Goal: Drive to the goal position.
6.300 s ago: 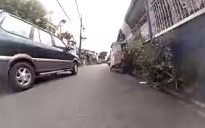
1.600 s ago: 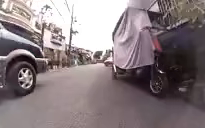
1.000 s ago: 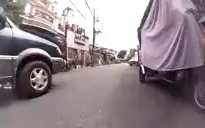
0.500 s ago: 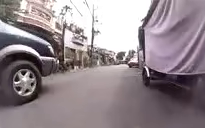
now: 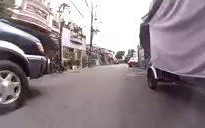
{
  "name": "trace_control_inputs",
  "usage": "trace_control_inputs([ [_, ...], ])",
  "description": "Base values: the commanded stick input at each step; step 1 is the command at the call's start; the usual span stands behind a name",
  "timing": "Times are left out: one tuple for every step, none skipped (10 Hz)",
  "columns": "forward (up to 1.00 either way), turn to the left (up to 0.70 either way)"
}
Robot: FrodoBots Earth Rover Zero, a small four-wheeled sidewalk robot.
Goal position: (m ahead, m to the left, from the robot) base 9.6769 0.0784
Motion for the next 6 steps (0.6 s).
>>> trace_control_inputs([
  [0.7,0.0],
  [0.7,-0.1],
  [0.7,-0.28],
  [0.7,-0.33],
  [0.7,-0.29],
  [0.7,-0.19],
])
